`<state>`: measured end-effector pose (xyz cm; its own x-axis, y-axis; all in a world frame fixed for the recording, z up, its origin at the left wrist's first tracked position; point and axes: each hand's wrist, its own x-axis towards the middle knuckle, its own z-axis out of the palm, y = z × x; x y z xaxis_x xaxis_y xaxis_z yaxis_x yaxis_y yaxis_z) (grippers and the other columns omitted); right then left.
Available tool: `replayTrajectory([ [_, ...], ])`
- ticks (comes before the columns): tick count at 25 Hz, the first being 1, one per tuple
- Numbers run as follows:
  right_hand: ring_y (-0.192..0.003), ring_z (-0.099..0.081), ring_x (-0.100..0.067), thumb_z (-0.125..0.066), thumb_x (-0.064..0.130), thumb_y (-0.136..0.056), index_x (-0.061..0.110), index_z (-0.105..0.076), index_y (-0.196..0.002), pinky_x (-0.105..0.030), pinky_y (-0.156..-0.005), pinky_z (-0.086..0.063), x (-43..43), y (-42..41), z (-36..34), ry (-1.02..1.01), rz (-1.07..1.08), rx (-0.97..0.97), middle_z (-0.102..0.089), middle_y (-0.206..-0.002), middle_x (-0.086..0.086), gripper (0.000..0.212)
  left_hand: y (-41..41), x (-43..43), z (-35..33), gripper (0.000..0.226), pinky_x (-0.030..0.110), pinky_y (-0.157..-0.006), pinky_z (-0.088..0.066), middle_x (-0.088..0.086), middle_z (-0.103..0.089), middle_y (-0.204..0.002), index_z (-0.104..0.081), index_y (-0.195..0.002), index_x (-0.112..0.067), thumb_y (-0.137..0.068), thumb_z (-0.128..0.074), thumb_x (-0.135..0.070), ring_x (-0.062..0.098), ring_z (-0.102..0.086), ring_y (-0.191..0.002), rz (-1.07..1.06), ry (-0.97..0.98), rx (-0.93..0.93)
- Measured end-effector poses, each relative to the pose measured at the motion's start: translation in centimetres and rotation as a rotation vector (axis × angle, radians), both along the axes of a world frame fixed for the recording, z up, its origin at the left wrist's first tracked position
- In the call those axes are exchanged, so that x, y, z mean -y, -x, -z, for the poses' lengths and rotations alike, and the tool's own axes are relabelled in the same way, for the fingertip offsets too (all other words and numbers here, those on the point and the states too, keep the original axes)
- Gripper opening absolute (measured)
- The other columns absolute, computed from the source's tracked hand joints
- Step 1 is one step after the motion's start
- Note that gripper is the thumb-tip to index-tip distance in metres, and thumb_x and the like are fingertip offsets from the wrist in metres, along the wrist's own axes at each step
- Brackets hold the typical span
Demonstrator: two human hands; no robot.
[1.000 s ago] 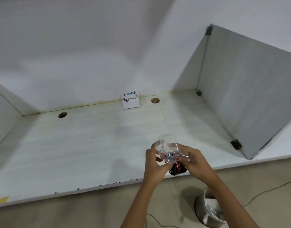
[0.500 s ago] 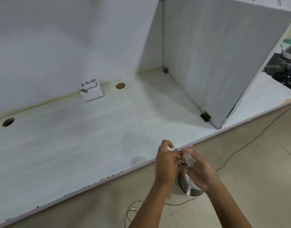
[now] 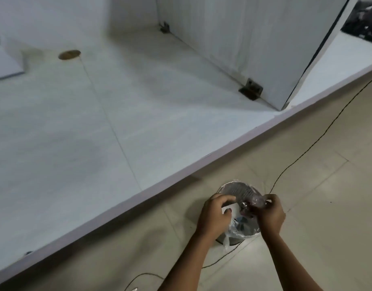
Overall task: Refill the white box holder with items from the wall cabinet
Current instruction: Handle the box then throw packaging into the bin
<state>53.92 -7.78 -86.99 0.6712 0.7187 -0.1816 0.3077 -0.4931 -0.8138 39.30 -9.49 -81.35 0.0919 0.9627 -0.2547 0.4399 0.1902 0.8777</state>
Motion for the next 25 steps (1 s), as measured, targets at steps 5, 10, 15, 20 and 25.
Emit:
replayTrajectory([
  [5,-0.13,-0.038,-0.035,-0.081,0.024,-0.062,0.011,-0.019,-0.142,-0.044,-0.098,-0.042,-3.7,-1.7,13.5,0.386,-0.722,0.494,-0.029,-0.149,-0.02,0.102,0.4,-2.7,9.6,0.033,0.01,-0.089,-0.036,0.001,-0.059,-0.118,-0.065,-0.107,-0.016,-0.081,-0.052,0.0,0.011,-0.057,-0.106,0.108,-0.057,-0.094],
  [10,-0.13,-0.036,-0.037,-0.082,0.034,-0.058,0.012,-0.02,-0.143,-0.044,-0.103,-0.037,-3.4,-2.6,15.2,0.44,-0.677,0.348,-0.04,-0.141,-0.021,0.108,0.4,-2.8,11.1,0.039,0.012,-0.094,-0.033,0.0,-0.057,-0.127,-0.058,-0.117,-0.018,-0.082,-0.052,-0.002,0.011,-0.052,-0.117,0.114,-0.055,-0.073],
  [15,-0.098,-0.063,-0.028,-0.064,0.011,-0.081,0.009,-0.067,-0.101,-0.033,-0.085,-0.047,0.1,-2.1,0.4,-0.092,-0.256,-0.096,-0.07,-0.099,-0.011,0.021,-1.2,-0.8,-0.4,0.043,0.005,-0.095,-0.032,-0.002,-0.056,-0.127,-0.056,-0.119,-0.019,-0.082,-0.047,0.001,0.007,-0.049,-0.118,0.102,-0.103,0.021],
  [20,-0.09,-0.062,0.003,-0.058,0.0,-0.084,0.026,-0.065,-0.092,-0.005,-0.079,-0.048,5.4,0.8,-21.9,-0.385,-0.39,-0.348,-0.068,-0.097,0.006,0.028,-0.4,3.6,-18.8,0.043,-0.003,-0.095,-0.03,-0.021,-0.055,-0.117,-0.056,-0.115,-0.03,-0.083,-0.051,-0.001,-0.016,-0.046,-0.111,-0.073,-0.192,0.179],
  [25,-0.097,-0.061,0.0,-0.057,0.005,-0.085,0.022,-0.065,-0.101,-0.01,-0.085,-0.047,7.3,6.6,-41.0,-0.505,-0.642,-0.416,-0.07,-0.102,0.009,0.025,4.2,6.1,-35.6,0.049,0.007,-0.1,-0.036,-0.028,-0.054,-0.116,-0.051,-0.105,-0.046,-0.085,-0.054,-0.002,-0.012,-0.048,-0.114,-0.326,-0.394,0.243],
])
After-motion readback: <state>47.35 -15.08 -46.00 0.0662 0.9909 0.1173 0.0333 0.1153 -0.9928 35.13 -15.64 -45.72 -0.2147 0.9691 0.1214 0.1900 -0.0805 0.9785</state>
